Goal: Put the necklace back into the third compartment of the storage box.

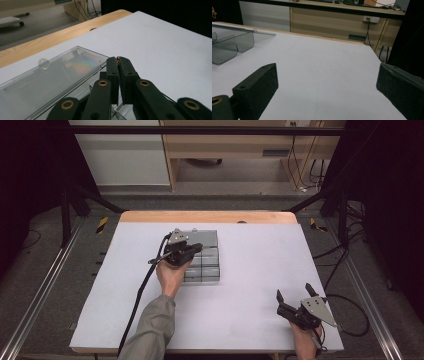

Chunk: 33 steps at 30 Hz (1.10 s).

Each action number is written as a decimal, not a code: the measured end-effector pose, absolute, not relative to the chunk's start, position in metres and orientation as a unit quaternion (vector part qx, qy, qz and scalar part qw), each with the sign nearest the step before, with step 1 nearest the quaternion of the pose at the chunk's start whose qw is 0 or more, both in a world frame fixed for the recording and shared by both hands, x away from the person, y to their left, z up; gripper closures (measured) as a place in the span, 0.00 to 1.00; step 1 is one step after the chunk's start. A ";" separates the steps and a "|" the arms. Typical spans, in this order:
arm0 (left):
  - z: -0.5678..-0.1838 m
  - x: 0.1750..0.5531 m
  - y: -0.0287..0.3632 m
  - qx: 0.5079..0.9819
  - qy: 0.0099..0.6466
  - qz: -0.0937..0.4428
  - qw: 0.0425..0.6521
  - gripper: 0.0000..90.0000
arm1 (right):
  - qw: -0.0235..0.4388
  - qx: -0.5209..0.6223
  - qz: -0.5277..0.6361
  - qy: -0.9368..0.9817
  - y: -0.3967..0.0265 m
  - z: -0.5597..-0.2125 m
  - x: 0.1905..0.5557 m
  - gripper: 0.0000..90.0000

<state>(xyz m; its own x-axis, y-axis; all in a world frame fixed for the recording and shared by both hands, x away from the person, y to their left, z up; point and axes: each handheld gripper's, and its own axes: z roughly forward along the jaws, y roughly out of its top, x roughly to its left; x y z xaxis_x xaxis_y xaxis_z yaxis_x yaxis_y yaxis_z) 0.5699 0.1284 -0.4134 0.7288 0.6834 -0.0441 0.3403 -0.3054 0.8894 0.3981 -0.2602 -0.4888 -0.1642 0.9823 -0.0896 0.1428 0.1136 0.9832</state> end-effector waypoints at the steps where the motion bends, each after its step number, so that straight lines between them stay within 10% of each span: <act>1: -0.415 0.570 0.127 0.790 0.327 0.172 0.489 0.96 | 0.444 0.470 0.472 0.600 -0.260 -0.489 0.398 0.05; 33: -0.437 0.589 0.101 0.834 0.339 0.130 0.416 0.96 | 0.442 0.471 0.474 0.599 -0.261 -0.489 0.398 0.05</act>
<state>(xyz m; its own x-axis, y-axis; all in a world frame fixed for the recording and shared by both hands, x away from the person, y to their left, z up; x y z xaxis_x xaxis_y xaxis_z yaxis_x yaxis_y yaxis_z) 0.5894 0.1008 -0.4366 0.7364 0.6734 -0.0649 0.4569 -0.4243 0.7818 0.3982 -0.2607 -0.4887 -0.1652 0.9827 -0.0837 0.1448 0.1081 0.9835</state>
